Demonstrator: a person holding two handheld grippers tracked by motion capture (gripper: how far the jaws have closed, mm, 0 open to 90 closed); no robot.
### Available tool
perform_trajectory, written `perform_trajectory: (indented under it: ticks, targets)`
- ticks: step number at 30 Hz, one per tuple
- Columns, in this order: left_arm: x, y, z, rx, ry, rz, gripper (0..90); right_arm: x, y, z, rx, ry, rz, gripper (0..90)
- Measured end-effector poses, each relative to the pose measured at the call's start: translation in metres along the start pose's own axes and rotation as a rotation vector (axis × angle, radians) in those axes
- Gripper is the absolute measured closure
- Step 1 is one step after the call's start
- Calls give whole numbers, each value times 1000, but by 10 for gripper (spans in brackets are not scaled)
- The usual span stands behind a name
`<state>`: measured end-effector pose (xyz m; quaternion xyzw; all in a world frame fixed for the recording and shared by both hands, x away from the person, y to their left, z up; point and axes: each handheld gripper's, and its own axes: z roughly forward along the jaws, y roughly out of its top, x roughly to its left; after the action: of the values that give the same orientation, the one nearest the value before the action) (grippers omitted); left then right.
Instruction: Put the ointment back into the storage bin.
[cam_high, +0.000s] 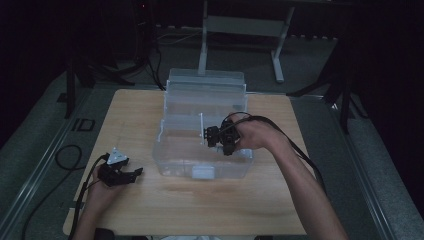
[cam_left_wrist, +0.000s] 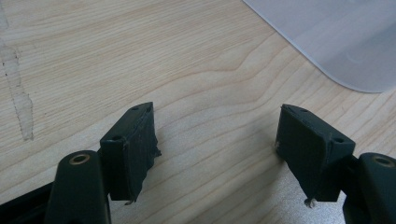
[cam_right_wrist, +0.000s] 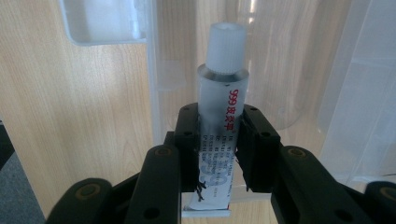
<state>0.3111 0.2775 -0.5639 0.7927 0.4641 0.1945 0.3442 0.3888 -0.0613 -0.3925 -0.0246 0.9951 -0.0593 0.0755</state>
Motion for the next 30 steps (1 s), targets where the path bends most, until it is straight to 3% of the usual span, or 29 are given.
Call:
perform_trajectory:
  ticks: [10, 11, 13, 19, 30]
  targets:
    - [0, 0, 0, 0, 0, 0, 294, -2, 3, 7, 21, -1, 11, 702]
    - [0, 0, 0, 0, 0, -1, 294, -4, 4, 9, 37, -16, 19, 534]
    - [0, 0, 0, 0, 0, 0, 293, -6, 3, 10, 27, -25, 52, 473]
    - [0, 0, 0, 0, -2, 0, 290, -11, -5, -2, -48, -45, 113, 433]
    - [0, 0, 0, 0, -1, 0, 290, -7, -25, -4, -147, -47, 155, 392]
